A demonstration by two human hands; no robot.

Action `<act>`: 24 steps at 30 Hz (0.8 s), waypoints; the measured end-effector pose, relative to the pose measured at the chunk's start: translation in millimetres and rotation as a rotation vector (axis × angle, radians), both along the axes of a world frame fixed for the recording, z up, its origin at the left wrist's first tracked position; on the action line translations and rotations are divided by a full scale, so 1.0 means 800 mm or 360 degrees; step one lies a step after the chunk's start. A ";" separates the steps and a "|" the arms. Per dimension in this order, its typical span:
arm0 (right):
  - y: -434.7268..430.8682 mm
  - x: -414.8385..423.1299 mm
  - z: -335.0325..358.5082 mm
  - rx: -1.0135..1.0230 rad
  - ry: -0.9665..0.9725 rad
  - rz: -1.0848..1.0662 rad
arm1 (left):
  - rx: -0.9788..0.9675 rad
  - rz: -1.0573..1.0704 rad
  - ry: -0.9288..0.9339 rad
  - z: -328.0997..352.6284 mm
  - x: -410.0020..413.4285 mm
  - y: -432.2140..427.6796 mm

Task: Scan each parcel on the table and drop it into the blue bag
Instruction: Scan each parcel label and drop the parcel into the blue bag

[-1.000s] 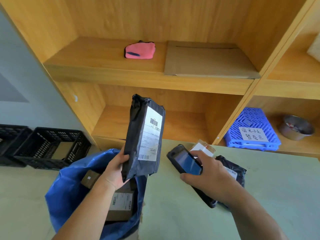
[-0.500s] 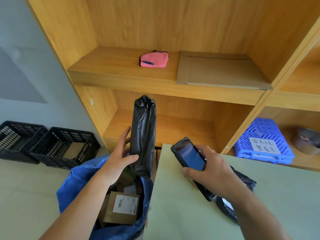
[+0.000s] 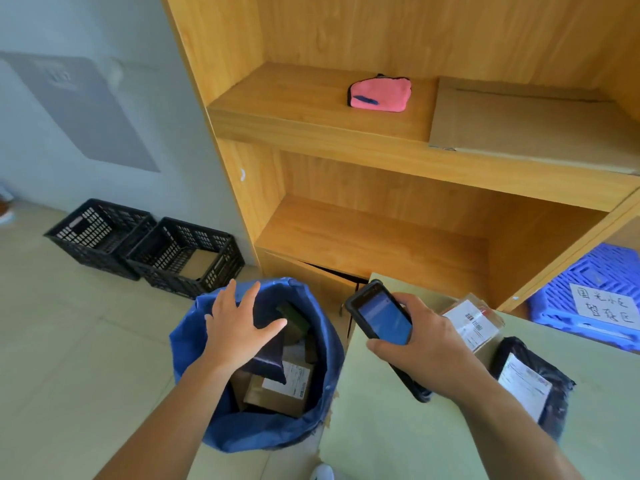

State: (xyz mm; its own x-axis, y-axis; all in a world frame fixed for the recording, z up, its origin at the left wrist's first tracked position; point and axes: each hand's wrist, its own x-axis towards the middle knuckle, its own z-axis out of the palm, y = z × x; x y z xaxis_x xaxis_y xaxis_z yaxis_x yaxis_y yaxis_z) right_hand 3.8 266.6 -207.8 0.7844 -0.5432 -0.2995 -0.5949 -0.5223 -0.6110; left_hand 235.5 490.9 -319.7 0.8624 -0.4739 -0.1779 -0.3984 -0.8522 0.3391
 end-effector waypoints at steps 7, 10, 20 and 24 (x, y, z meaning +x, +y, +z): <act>-0.002 -0.015 -0.016 -0.0049 0.0031 -0.0107 | -0.0122 -0.0229 -0.0117 0.025 -0.018 -0.048; -0.011 -0.043 -0.023 -0.0043 0.0077 -0.0229 | -0.0080 -0.0341 -0.0122 0.021 -0.041 -0.083; -0.072 -0.225 -0.073 0.0037 0.0274 -0.0866 | -0.0040 -0.0840 0.0279 -0.027 -0.214 -0.263; -0.094 -0.295 -0.091 0.0069 0.0311 -0.1067 | 0.0079 -0.1105 0.0252 -0.045 -0.304 -0.327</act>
